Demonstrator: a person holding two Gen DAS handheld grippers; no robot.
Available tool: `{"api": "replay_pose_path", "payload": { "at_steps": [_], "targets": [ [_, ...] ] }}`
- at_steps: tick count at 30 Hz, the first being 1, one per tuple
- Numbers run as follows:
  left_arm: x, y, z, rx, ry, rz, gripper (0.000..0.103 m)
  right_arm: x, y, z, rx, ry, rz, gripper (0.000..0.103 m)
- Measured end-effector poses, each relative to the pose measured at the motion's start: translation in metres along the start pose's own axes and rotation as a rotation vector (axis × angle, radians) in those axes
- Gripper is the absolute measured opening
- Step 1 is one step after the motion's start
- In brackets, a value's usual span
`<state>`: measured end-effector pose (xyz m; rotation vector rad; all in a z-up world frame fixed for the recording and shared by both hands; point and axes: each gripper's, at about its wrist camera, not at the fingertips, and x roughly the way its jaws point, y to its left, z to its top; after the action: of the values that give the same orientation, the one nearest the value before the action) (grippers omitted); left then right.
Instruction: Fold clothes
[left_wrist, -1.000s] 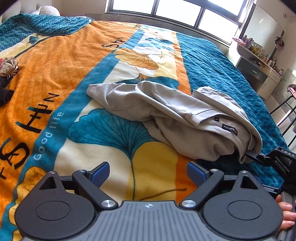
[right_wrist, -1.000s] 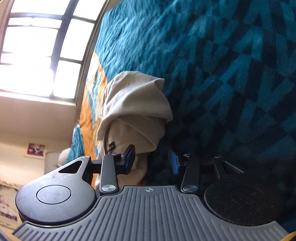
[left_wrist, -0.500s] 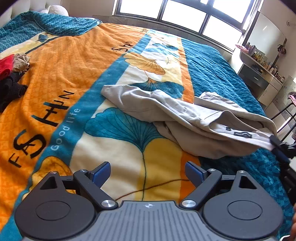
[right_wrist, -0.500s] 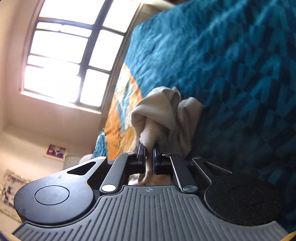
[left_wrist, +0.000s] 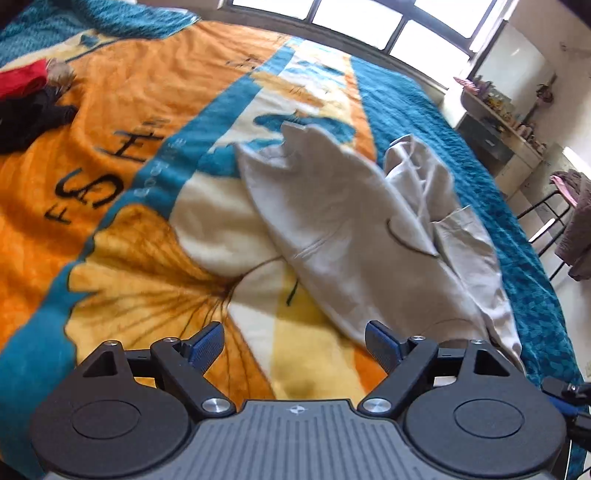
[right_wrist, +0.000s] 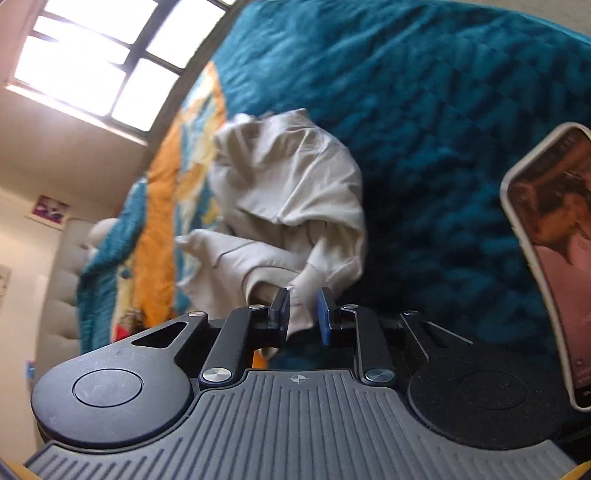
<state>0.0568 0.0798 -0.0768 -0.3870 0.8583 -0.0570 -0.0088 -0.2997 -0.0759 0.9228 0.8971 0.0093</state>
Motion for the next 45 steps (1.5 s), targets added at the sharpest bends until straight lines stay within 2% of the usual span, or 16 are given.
{"api": "replay_pose_path", "payload": {
  "at_steps": [2,3,4,8,13,16,18,24,29,31,32,33,37,40,43,45],
  "targets": [
    [0.011,0.007,0.000,-0.069,0.014,0.001,0.077,0.001,-0.012,-0.002,0.020,-0.019,-0.035,0.034],
    [0.017,0.010,0.000,-0.103,0.020,0.001,0.073,-0.001,-0.015,-0.002,0.027,-0.033,-0.023,0.044],
    [0.023,0.013,0.001,-0.137,0.027,0.002,0.072,-0.004,-0.017,-0.003,0.033,-0.046,-0.009,0.048],
    [0.046,0.026,0.001,-0.275,0.055,0.004,0.065,-0.004,-0.012,-0.003,0.027,-0.056,0.043,0.048],
    [0.085,0.024,0.010,-0.306,0.113,0.001,0.062,0.007,-0.006,-0.004,0.012,-0.058,0.056,0.048],
    [0.090,0.025,0.014,-0.332,0.086,-0.052,0.061,0.015,-0.008,-0.001,0.013,-0.057,0.052,0.048],
    [0.094,0.027,0.016,-0.350,0.081,-0.096,0.053,0.020,-0.008,0.002,0.014,-0.056,0.048,0.048],
    [0.105,0.036,0.012,-0.456,0.150,-0.232,0.044,0.033,-0.013,0.007,0.040,-0.055,0.062,0.048],
    [0.125,0.036,0.020,-0.481,0.194,-0.246,0.043,0.040,-0.013,0.008,0.030,-0.062,0.068,0.048],
    [0.128,0.037,0.024,-0.507,0.201,-0.243,0.034,0.039,-0.015,0.010,0.039,-0.083,0.071,0.048],
    [0.125,0.035,0.026,-0.493,0.195,-0.234,0.011,0.036,-0.016,0.011,0.048,-0.100,0.071,0.048],
    [0.121,0.032,0.028,-0.480,0.188,-0.225,0.000,0.033,-0.018,0.012,0.056,-0.116,0.071,0.048],
    [0.078,0.020,0.032,-0.376,0.047,-0.208,0.000,0.018,-0.021,0.018,0.069,-0.179,0.061,0.048],
    [0.037,0.020,0.029,-0.302,-0.028,-0.164,0.000,0.012,-0.016,0.022,0.010,-0.194,-0.042,0.048],
    [0.000,0.033,0.017,-0.298,-0.071,-0.136,0.000,0.014,-0.007,0.020,-0.098,-0.184,-0.170,0.048],
    [-0.015,0.043,0.009,-0.308,-0.085,-0.117,0.000,0.020,-0.004,0.014,-0.148,-0.135,-0.179,0.046]
  ]
}}
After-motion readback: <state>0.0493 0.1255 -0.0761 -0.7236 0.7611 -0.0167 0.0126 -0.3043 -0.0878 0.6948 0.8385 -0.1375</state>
